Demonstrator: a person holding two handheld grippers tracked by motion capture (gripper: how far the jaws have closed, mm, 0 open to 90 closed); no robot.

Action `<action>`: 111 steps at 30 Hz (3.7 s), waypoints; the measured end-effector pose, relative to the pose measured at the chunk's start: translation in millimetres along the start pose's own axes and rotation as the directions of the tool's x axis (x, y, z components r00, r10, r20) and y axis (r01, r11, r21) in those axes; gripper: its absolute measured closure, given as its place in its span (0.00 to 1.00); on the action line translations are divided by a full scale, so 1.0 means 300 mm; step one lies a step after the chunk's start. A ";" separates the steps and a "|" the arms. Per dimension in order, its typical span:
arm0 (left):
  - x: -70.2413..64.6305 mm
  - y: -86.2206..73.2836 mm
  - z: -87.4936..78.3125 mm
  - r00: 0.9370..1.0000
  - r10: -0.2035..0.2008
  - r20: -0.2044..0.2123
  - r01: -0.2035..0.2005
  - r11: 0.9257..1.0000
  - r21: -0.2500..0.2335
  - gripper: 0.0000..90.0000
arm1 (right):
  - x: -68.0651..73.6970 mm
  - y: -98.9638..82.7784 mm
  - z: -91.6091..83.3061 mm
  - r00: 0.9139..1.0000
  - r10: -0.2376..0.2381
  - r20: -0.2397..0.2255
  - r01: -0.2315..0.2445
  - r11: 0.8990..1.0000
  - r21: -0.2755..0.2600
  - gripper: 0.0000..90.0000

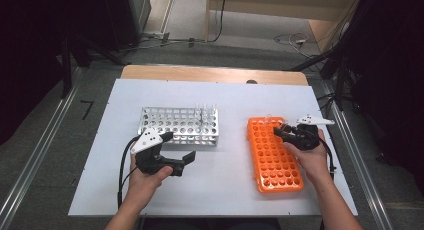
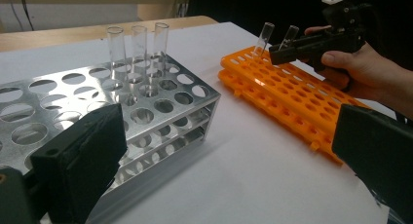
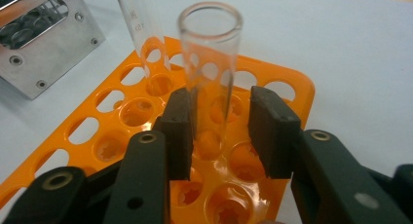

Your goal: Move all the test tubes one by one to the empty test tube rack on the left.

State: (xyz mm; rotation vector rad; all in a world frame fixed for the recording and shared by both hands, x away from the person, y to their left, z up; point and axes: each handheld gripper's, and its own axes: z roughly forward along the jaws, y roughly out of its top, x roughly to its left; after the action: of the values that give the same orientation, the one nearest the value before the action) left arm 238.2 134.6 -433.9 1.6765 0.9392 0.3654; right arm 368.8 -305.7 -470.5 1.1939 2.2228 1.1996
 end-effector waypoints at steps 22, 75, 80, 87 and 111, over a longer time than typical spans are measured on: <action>-0.003 0.000 0.009 1.000 0.004 0.000 -0.004 1.000 0.010 0.00 | 0.008 -0.005 -0.020 0.999 -0.024 -0.030 0.022 0.998 -0.063 0.82; -0.130 0.075 0.034 0.993 0.082 0.086 -0.081 0.997 -0.014 0.01 | 0.467 0.084 -0.120 0.932 -0.218 -0.290 0.196 0.975 -0.104 0.82; -0.151 0.078 0.043 0.991 0.084 0.108 -0.083 0.996 -0.011 0.02 | 0.520 0.080 -0.110 0.916 -0.242 -0.319 0.222 0.970 -0.098 0.82; -0.180 0.080 0.060 0.988 0.092 0.124 -0.092 0.996 -0.004 0.08 | 0.581 0.071 -0.098 0.894 -0.271 -0.357 0.254 0.963 -0.094 0.82; -0.272 0.068 0.093 0.960 0.197 0.200 -0.198 0.980 -0.014 0.72 | 0.679 0.064 -0.099 0.856 -0.304 -0.418 0.295 0.951 -0.086 0.82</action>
State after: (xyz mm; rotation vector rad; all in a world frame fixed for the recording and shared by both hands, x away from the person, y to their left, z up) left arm 213.0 54.5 -406.0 1.7809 0.6267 0.3193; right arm 240.8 -151.2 -420.5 0.5720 2.5778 1.4479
